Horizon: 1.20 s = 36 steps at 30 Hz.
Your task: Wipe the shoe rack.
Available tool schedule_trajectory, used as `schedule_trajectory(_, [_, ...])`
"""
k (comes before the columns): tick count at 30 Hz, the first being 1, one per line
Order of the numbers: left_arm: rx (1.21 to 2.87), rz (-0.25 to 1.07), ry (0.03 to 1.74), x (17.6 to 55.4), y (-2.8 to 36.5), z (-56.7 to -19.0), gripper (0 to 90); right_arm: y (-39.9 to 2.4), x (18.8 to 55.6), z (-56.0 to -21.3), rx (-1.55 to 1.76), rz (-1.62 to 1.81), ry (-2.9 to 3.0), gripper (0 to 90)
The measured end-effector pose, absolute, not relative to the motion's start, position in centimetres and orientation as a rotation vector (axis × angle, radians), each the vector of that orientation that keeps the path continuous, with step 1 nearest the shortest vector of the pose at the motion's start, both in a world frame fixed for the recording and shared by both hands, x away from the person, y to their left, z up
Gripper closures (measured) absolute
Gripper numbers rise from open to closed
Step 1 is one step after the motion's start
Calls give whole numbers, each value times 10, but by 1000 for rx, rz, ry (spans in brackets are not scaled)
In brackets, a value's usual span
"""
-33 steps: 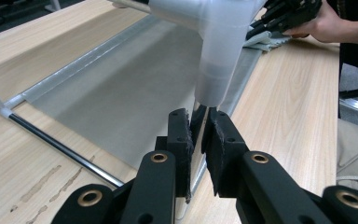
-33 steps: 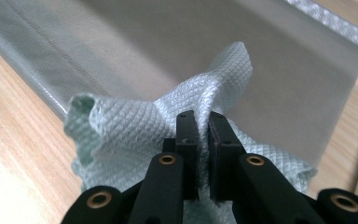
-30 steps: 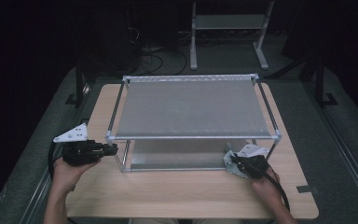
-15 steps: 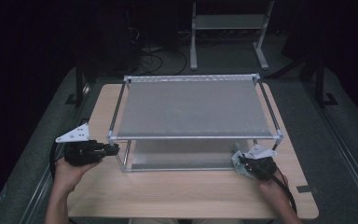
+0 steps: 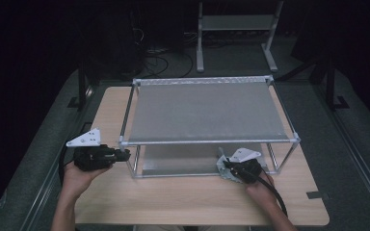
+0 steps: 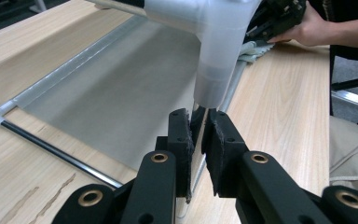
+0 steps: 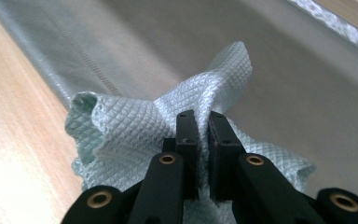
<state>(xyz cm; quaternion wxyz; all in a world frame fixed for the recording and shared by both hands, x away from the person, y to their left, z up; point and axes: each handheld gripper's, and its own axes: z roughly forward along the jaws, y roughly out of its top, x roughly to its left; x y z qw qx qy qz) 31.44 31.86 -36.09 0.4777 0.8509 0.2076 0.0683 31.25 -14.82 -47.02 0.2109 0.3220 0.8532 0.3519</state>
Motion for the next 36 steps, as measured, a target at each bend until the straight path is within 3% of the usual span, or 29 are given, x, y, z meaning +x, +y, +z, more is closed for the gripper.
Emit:
schedule_trajectory(8, [2075,167,509,316,317,-361,802,-118,316,-471,816,1042,2412,840])
schedule_trajectory(15, [2079,169,502,316,316,-361,802,-126,315,-471,854,1045,2404,840])
schedule_trajectory(20, [2077,167,508,316,318,-361,802,-97,317,-471,778,1064,2437,840])
schedule_trajectory(25, [2069,162,504,317,318,-362,802,-119,316,-471,851,1045,2427,841])
schedule_trajectory(32, [2075,165,507,316,318,-361,802,-87,316,-470,745,1077,2457,840])
schedule_trajectory(36, [2069,161,504,316,316,-362,801,-94,315,-470,770,1083,2454,841])
